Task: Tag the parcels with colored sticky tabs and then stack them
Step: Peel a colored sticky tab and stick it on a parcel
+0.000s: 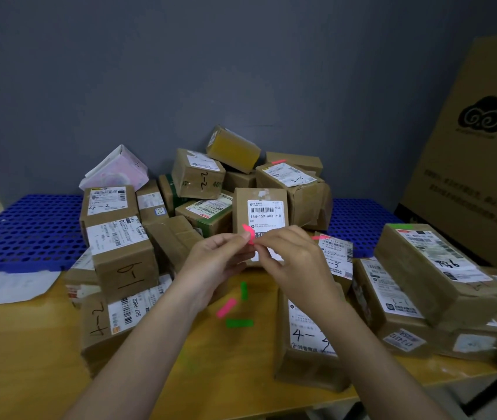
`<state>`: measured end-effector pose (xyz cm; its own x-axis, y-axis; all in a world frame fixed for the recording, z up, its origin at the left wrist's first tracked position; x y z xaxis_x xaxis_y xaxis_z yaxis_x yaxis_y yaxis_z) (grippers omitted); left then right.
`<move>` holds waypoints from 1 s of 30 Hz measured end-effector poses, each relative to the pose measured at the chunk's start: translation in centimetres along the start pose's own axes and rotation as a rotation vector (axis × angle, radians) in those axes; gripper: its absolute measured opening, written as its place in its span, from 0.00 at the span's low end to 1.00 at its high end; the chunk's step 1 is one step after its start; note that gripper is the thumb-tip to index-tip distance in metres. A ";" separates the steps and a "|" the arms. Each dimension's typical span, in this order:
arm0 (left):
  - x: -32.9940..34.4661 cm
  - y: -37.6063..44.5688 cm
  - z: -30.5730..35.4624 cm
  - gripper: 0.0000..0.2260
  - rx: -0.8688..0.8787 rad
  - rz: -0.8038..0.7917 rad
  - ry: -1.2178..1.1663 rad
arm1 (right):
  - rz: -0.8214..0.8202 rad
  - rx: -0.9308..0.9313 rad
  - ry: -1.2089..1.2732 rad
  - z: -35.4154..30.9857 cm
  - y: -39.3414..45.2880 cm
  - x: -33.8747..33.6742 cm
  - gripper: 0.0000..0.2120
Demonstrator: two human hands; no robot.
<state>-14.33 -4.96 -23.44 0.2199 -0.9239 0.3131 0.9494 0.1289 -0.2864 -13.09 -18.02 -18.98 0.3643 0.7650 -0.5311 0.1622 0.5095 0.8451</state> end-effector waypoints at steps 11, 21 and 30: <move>-0.3 -0.7 1.2 0.05 0.131 0.107 0.257 | -0.228 0.203 0.343 1.7 0.8 0.0 0.06; 0.6 -1.0 2.3 0.03 0.307 0.087 0.600 | -0.100 0.567 0.733 3.0 0.7 0.7 0.08; -0.6 -0.5 2.4 0.05 0.171 0.078 0.205 | -0.150 0.289 0.572 1.7 -0.2 -0.1 0.12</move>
<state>-14.37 -3.63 -21.28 0.2602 -0.9602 0.1017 0.9594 0.2451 -0.1396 -11.61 -18.94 -19.00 -0.2138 0.8230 -0.5262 0.4421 0.5619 0.6992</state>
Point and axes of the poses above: each hand's wrist, its own y-axis towards the middle knuckle, its own x-axis out of the palm, z = x × y, the point moved 6 cm from there along y, towards the middle knuckle, and after that the axes turned 12 degrees about -x, right-handed, at the moved point
